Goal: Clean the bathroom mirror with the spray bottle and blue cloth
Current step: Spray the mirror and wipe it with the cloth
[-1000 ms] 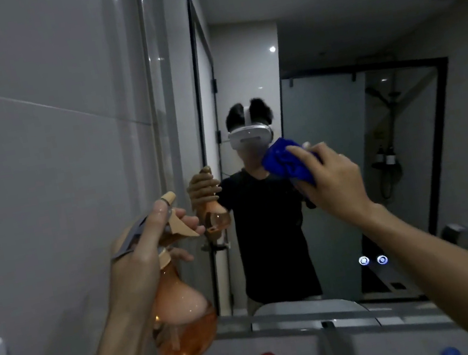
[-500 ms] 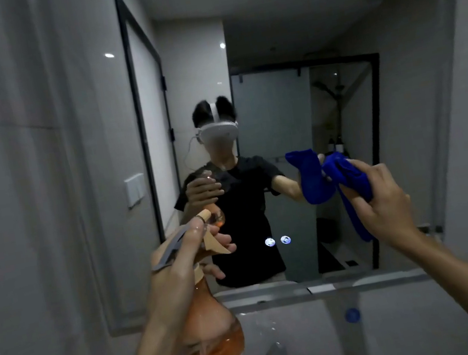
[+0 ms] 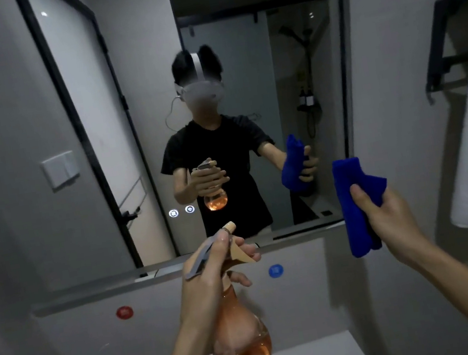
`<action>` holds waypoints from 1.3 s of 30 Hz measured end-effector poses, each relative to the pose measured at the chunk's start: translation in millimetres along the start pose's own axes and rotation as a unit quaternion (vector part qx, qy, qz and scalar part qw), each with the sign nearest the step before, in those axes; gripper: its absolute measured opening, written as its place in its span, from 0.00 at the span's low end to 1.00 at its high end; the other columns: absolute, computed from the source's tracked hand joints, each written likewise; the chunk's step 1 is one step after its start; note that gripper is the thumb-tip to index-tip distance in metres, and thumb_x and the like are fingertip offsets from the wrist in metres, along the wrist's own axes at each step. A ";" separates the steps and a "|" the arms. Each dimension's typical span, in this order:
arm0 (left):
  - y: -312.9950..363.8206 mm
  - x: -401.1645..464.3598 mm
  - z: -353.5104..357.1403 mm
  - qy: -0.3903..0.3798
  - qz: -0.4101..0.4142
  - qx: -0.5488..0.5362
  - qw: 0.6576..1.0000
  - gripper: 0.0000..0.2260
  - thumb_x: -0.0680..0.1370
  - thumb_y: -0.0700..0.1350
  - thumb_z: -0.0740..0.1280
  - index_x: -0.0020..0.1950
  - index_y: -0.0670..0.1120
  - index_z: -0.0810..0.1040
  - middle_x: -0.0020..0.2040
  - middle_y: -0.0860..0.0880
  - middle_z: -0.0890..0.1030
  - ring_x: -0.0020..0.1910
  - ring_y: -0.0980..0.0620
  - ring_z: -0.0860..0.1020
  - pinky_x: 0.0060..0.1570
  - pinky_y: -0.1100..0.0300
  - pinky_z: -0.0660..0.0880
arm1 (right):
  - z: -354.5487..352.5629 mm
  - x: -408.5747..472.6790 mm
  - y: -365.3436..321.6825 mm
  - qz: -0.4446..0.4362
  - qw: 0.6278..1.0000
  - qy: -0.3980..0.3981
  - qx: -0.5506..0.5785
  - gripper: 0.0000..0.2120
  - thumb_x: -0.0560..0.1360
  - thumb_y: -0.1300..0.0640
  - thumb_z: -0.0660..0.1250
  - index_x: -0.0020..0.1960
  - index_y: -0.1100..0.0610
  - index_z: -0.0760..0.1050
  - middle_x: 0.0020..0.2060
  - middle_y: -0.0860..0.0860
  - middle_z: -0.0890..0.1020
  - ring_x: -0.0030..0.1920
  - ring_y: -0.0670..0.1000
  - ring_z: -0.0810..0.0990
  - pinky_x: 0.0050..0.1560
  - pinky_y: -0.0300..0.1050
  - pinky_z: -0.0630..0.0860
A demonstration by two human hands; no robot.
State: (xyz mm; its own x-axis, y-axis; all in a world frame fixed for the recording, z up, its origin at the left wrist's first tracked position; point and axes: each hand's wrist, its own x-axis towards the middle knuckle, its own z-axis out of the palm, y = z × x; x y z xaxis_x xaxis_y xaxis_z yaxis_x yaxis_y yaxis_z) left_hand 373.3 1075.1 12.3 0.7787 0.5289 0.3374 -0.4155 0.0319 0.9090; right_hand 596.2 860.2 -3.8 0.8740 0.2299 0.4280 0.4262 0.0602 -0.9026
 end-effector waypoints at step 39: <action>-92.2 58.1 20.0 0.033 -0.018 0.079 0.996 0.22 0.76 0.64 0.68 0.54 0.47 0.85 0.46 0.40 0.86 0.49 0.38 0.85 0.40 0.49 0.78 | 65.5 33.1 139.4 -0.264 0.857 0.010 -0.442 0.22 0.71 0.54 0.74 0.62 0.52 0.72 0.52 0.58 0.79 0.49 0.60 0.78 0.50 0.57 0.77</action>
State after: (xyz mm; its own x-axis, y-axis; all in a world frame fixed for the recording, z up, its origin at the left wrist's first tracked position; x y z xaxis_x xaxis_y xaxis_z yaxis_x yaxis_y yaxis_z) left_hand 466.3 1085.9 -47.0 0.7570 0.5850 0.2911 -0.3039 -0.0791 0.9494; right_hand 669.3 939.8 -118.4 0.5049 0.3796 0.7753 0.7661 -0.6109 -0.1998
